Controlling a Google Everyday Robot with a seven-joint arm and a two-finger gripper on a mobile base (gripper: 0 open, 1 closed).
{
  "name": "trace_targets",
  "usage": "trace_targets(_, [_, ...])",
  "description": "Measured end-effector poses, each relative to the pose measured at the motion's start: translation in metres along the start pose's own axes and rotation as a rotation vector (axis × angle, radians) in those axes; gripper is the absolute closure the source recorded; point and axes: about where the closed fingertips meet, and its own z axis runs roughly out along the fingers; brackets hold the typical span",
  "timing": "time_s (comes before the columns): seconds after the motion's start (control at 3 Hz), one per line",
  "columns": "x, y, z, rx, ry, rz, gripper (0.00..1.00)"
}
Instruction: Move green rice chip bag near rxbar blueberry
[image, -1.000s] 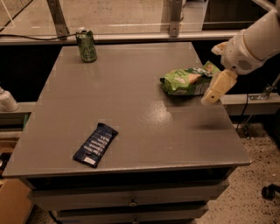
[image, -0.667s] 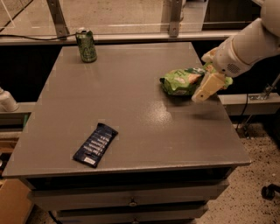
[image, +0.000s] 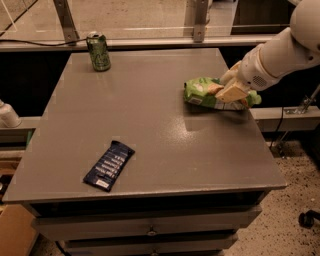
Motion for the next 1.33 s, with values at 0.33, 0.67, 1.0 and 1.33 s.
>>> trace_targets(0.33, [-0.01, 0.002, -0.017, 0.021, -0.046, -0.016, 0.88])
trace_targets(0.67, [-0.031, 0.017, -0.039, 0.018, -0.116, -0.064, 1.0])
trace_targets(1.0, [-0.062, 0.044, -0.05, -0.024, -0.189, -0.128, 1.0])
trace_targets(1.33, [-0.095, 0.08, -0.054, -0.086, -0.251, -0.203, 1.0])
